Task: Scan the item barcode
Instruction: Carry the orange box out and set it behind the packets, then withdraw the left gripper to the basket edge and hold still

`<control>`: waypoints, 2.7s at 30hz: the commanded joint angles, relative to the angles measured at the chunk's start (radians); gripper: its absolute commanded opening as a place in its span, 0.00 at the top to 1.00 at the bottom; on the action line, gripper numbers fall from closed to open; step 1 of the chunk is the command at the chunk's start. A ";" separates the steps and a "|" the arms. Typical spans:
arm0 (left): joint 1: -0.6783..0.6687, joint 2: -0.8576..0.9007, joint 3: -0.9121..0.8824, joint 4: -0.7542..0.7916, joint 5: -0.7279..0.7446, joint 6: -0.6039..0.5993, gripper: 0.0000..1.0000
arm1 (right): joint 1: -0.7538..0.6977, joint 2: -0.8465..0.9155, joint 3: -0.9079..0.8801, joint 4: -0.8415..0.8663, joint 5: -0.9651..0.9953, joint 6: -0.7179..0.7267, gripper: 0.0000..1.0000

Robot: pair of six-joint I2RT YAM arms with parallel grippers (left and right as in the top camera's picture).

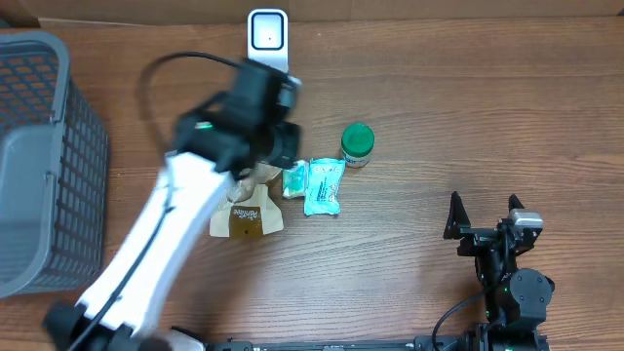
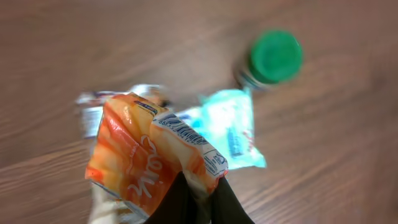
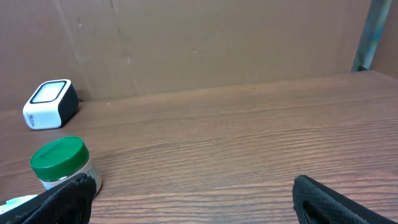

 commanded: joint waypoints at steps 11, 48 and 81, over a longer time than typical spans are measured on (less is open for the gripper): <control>-0.196 0.264 -0.013 0.090 -0.002 -0.005 0.96 | -0.004 -0.005 -0.010 0.004 0.003 0.000 0.00; -0.101 0.420 -0.027 0.383 -0.195 -0.041 0.70 | -0.004 -0.005 -0.010 0.003 0.003 0.000 0.00; 0.417 0.073 0.283 -0.193 0.084 0.198 0.26 | -0.004 -0.005 -0.010 0.003 0.003 0.000 0.00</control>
